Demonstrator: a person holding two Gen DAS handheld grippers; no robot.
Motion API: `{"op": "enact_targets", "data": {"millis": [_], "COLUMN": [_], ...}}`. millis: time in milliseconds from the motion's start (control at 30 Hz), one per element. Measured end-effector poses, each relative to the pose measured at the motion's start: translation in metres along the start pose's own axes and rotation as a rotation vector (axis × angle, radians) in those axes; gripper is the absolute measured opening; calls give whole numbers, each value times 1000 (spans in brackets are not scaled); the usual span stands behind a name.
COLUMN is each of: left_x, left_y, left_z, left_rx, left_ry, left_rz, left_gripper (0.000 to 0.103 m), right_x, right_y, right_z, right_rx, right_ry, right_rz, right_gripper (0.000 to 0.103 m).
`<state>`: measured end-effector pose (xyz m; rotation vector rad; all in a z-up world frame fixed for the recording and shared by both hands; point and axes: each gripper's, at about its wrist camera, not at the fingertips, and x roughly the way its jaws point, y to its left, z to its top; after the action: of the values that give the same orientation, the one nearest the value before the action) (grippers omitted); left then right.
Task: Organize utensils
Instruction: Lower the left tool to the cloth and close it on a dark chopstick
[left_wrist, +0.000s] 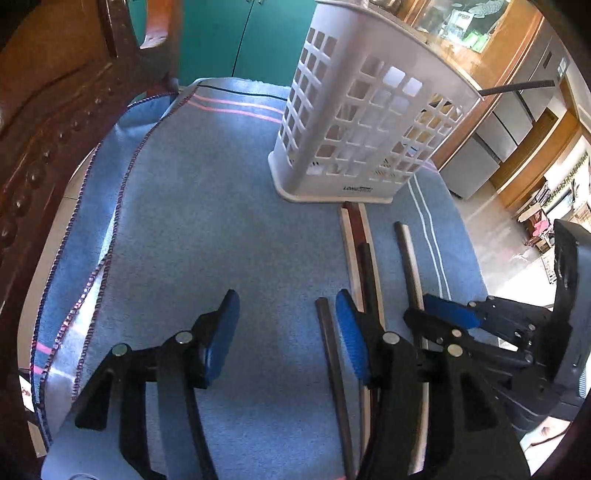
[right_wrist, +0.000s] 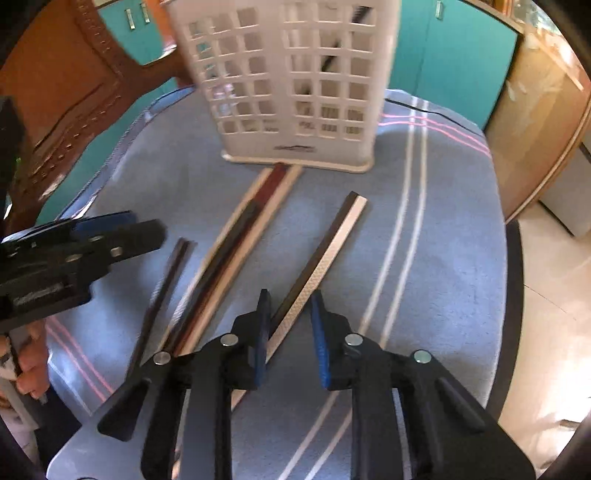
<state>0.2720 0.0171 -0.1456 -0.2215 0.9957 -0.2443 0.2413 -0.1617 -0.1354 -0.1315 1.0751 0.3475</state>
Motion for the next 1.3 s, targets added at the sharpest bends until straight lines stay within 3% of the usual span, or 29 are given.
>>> {"op": "enact_targets", "data": {"millis": [33,133,367,467,633,800,867,933,1100,1200,1300], "left_x": [0,-1,-1,2,8,12,13,14,15,12,14], "left_y": [0,0,0,-4,-15,-28,-31,-35,-33,-32,-27], "left_z": [1,1,1,1,-5,-9,-9,-9,-3,8,7], "left_rx": [0,3,20,35,94,177,194,211,208,230,204], "left_ry": [-1,-5,6,20,50,35,27,22,10,-13,8], "left_rz": [0,2,5,6,19,111,140,157,141,100,114], "left_gripper": [55,56,59,59,59,49,36,14,7,7,7], "right_x": [-3,-23,-30,-21,-28,-18,-15,-17,-19,-20,-21], "right_y": [1,-7,-46,-51,-50,-31,-28,-27,-33,-37,-39], "right_z": [-2,-4,-5,-7,-12,-7,-5,-6,-5,-4,-4], "right_rx": [0,8,112,127,128,103,98,99,132,143,146], "right_ry": [-6,-44,-30,-7,-43,-31,-28,-31,-47,-54,-59], "right_rz": [12,60,-36,-92,-80,-90,-91,-95,-104,-111,-118], "right_gripper": [10,6,6,14,23,26,29,37,39,39,39]}}
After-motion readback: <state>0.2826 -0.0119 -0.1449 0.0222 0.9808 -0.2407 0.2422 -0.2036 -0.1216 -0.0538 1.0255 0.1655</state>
